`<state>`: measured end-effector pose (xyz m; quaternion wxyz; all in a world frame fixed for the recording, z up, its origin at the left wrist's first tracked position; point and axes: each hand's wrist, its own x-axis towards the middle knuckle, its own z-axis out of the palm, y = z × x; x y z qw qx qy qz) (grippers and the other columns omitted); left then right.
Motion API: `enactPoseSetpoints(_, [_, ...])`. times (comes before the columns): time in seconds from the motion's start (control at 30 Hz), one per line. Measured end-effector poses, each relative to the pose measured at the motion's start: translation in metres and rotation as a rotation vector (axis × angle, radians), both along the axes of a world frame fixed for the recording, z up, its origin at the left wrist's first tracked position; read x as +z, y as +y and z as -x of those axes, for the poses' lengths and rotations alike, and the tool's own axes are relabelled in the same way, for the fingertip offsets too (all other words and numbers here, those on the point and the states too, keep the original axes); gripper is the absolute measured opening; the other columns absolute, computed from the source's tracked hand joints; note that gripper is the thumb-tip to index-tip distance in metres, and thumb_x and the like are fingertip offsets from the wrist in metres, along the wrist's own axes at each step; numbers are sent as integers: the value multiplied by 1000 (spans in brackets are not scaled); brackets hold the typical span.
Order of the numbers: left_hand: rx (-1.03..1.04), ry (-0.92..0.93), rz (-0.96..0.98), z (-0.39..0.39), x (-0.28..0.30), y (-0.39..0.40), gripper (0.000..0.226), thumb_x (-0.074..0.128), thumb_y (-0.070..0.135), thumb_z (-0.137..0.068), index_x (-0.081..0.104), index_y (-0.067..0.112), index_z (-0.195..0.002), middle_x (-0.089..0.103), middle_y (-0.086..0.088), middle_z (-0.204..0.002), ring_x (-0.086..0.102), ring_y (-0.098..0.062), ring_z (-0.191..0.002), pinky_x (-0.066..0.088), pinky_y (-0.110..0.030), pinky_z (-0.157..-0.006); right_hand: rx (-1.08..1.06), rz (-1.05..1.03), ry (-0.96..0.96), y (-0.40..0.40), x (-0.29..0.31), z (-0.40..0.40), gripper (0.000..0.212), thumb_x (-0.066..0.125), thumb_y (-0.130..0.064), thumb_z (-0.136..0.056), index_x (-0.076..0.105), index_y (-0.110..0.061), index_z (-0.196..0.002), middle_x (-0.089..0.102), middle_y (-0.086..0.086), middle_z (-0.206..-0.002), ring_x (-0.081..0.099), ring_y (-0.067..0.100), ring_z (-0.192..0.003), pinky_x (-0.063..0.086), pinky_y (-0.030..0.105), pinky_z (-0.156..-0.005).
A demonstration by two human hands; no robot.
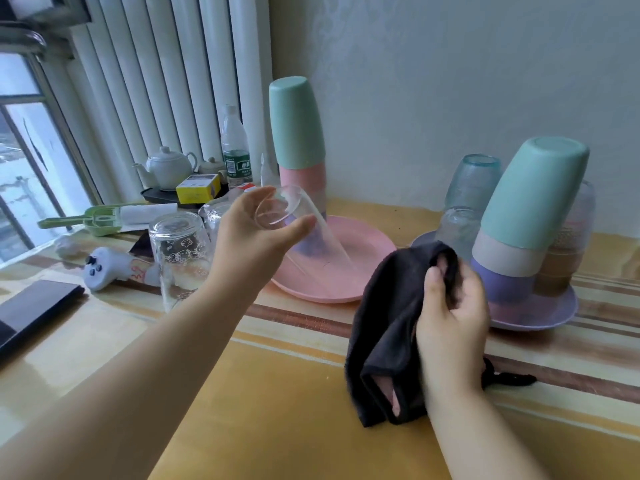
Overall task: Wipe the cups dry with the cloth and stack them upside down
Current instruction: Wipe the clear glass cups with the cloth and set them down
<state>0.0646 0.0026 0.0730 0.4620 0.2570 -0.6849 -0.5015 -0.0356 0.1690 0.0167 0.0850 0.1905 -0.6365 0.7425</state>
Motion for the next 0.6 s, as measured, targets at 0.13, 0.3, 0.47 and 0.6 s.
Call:
enactPoseSetpoints(0.13, [-159, -18, 29, 7, 5, 11, 76, 88, 35, -56, 59, 11, -122, 69, -2, -113, 67, -13, -104, 52, -27, -93, 82, 103, 129, 3, 22, -14, 22, 54, -12, -92, 55, -30, -106, 63, -12, -112, 58, -5, -105, 42, 10, -90])
enactPoseSetpoints(0.3, [-322, 14, 21, 18, 8, 45, 79, 90, 26, -51, 58, 10, -122, 70, -4, -105, 68, -10, -95, 51, -13, -75, 104, -174, 472, -11, 16, -28, 38, 44, -29, -96, 44, -25, -134, 40, -21, -138, 34, 0, -135, 28, 17, -109])
enactPoseSetpoints(0.47, [-369, 96, -33, 17, 13, 41, 76, 94, 20, -51, 61, 9, -119, 72, -6, -105, 71, -12, -92, 53, -17, -76, 250, -326, 241, -6, 8, -9, 27, 23, -52, -96, 45, -51, -113, 43, -41, -119, 35, -26, -113, 28, 7, -101])
enactPoseSetpoints(0.6, [-395, 126, -110, 24, 19, 29, 67, 85, 32, -43, 63, 18, -106, 74, -6, -99, 72, -16, -88, 57, -29, -82, 452, -223, -30, -2, 2, -1, 33, 32, -50, -95, 60, -36, -105, 64, -28, -104, 53, -16, -104, 38, 2, -85])
